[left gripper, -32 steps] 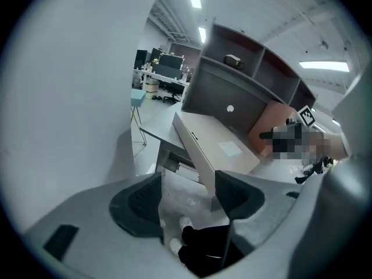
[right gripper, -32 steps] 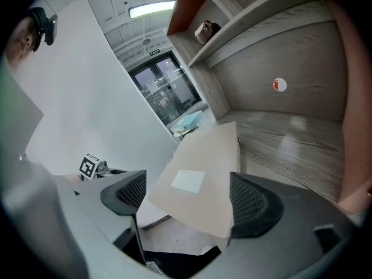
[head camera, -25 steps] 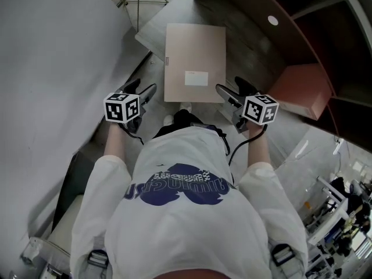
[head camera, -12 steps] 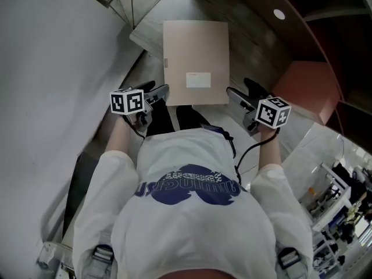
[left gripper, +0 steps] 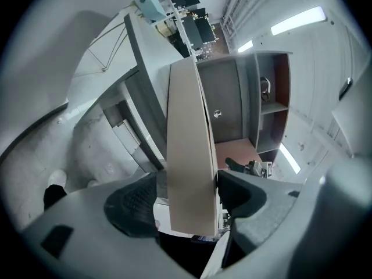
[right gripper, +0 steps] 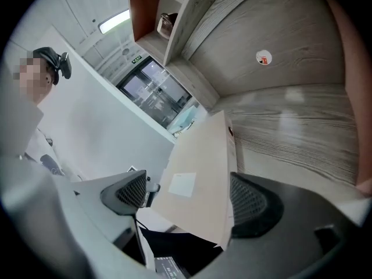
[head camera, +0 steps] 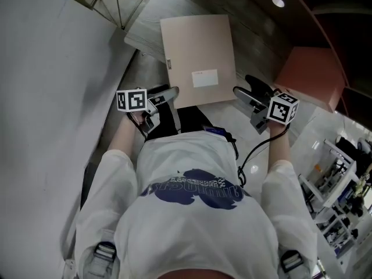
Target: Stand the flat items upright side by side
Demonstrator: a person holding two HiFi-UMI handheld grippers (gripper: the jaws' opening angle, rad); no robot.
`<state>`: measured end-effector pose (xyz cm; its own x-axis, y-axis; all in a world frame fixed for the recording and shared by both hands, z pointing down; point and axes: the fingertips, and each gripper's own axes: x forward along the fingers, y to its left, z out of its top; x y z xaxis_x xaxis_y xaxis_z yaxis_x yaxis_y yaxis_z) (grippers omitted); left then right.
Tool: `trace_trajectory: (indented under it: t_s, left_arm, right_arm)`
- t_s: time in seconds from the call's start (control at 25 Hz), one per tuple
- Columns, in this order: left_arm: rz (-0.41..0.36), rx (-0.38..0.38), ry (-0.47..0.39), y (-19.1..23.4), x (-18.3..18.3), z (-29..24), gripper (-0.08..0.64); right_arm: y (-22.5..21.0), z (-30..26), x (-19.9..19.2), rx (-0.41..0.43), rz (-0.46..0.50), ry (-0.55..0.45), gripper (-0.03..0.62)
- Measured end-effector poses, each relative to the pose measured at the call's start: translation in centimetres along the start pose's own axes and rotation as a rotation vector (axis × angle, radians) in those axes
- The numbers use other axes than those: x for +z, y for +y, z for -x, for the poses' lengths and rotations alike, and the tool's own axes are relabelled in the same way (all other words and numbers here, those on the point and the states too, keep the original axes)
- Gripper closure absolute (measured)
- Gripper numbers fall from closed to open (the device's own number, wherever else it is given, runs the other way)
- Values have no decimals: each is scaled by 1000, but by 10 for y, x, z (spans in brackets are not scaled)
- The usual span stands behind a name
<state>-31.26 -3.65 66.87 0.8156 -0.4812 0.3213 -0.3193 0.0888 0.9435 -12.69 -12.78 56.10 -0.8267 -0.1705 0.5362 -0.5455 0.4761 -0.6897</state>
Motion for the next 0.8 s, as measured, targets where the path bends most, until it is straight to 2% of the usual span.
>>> trace_trajectory:
  t_s: [0.28,0.48,0.8]
  left_arm:
    - [19,-90,95,0,2,-8,235]
    - [12,-104,139,-1,1,-10,235]
    - [-10,-118,179,-2,-1,-13,245]
  right_arm:
    - [-13,-2,-7,28,-96,-6,143]
    - [-24,-1,-14,57,-153,5,143]
    - [-52,-9,-26,10,-172,91,143]
